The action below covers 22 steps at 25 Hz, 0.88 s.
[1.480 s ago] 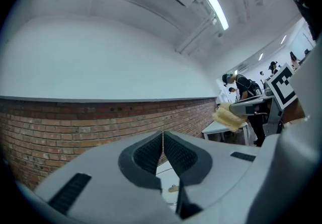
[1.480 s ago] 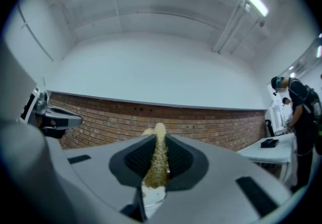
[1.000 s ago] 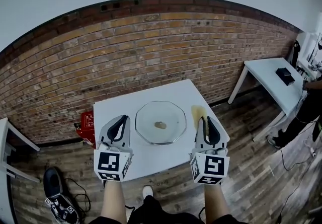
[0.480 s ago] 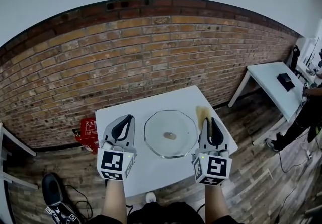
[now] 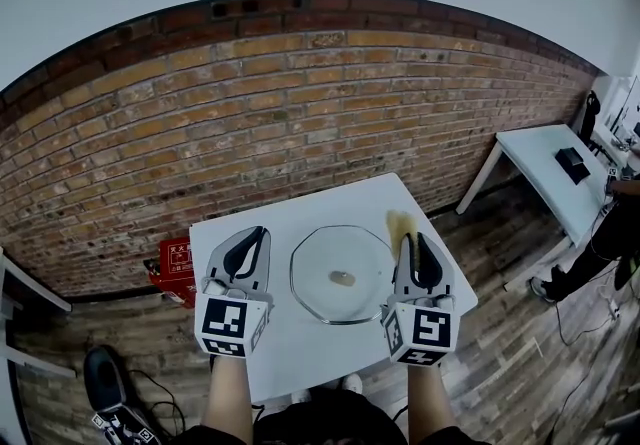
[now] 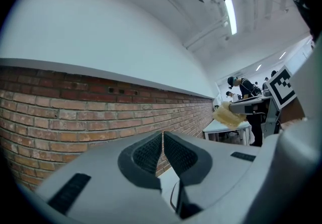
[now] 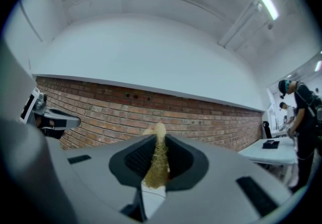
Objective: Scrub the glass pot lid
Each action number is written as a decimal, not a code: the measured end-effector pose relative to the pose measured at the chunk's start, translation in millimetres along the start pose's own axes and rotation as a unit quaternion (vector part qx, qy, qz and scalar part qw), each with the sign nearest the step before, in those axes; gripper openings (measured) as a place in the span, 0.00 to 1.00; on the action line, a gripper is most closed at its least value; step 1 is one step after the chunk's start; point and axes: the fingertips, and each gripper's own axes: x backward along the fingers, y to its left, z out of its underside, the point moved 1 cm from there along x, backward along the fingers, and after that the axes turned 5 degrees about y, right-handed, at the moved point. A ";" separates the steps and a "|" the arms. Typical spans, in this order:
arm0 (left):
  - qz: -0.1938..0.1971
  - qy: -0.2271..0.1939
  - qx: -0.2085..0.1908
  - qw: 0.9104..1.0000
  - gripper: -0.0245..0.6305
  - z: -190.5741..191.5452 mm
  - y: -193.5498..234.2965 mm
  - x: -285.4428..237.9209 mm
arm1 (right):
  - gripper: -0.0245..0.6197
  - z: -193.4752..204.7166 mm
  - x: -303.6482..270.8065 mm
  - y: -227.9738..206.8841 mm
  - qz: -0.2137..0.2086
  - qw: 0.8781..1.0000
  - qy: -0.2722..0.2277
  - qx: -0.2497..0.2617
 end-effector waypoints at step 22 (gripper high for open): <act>0.006 0.061 0.012 0.998 0.06 34.2 -33.9 -55.6 | 0.13 42.5 -47.0 -23.3 -0.047 0.998 0.043 -0.020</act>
